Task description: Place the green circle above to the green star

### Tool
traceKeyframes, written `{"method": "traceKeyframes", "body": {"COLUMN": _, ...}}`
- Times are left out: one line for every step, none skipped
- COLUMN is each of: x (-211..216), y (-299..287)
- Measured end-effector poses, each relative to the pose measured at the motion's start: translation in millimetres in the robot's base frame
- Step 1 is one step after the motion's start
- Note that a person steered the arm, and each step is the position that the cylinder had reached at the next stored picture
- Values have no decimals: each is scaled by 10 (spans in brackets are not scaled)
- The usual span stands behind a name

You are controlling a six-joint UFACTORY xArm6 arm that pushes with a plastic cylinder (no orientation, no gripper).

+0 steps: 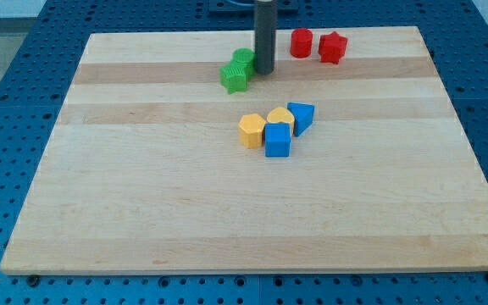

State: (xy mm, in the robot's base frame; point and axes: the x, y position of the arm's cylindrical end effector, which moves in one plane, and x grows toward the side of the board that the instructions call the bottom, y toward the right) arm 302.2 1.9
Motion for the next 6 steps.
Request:
{"method": "traceKeyframes", "body": {"x": 266, "y": -328}}
{"method": "traceKeyframes", "body": {"x": 432, "y": -532}}
{"method": "traceKeyframes", "body": {"x": 430, "y": -683}}
{"method": "traceKeyframes", "body": {"x": 412, "y": -726}}
{"method": "traceKeyframes", "body": {"x": 425, "y": -321}}
{"method": "traceKeyframes", "body": {"x": 204, "y": 256}}
